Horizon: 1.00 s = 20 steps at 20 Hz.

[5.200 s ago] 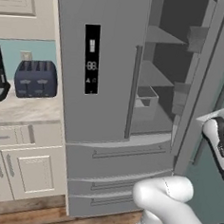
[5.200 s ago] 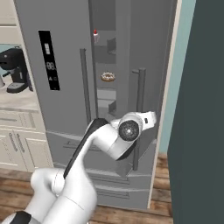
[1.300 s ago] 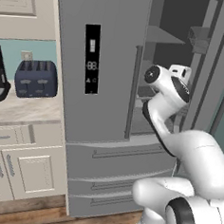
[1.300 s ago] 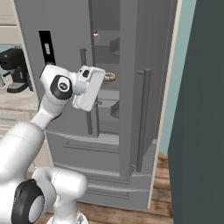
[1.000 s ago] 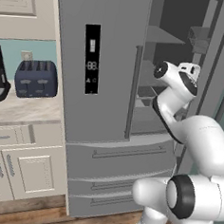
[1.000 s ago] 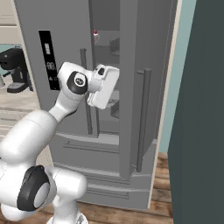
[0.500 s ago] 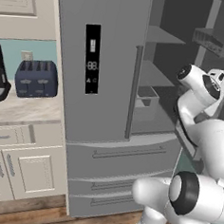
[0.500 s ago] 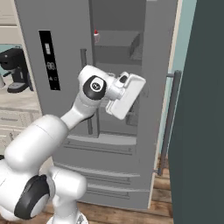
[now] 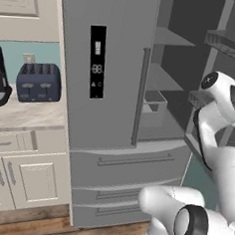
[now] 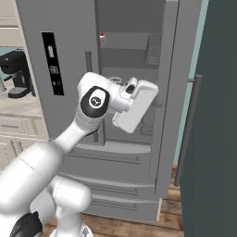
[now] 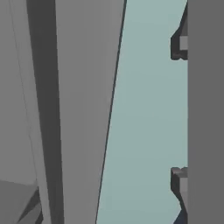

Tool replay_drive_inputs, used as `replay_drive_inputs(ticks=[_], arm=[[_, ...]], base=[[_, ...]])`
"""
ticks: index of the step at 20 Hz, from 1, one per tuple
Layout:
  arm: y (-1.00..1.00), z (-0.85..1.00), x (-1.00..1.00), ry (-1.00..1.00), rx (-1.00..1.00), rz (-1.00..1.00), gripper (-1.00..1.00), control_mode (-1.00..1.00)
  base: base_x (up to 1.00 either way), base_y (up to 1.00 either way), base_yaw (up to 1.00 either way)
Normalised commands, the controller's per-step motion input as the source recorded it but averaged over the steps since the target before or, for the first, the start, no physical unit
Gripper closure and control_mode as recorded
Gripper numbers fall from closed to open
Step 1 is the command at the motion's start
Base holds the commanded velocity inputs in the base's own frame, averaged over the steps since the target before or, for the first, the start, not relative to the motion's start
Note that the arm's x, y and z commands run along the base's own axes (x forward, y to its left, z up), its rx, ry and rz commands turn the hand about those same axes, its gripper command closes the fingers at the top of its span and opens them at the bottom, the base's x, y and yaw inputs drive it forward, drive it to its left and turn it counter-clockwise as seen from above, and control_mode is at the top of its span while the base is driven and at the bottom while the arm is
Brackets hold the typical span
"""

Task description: Take the cake and donut from the fridge and place them on the empty tray on the dining counter.

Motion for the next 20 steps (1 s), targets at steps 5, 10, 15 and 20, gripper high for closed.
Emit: replay_drive_inputs(ticks=[5, 10, 15, 20], arm=[[0.98, 0.13, -0.77, -0.36, 0.00, 0.00, -1.00, -1.00], [1.00, 0.00, -0.34, -0.38, 0.16, 0.02, -1.00, -1.00], [0.84, 0.01, -0.06, -0.20, 0.33, 0.32, -1.00, -1.00], [0.59, 0.01, 0.00, 0.00, 0.36, 0.64, -1.00, -1.00]], base=[[0.00, 0.00, 0.00], [0.00, 0.00, 0.00], [0.00, 0.00, 0.00], [0.00, 0.00, 0.00]])
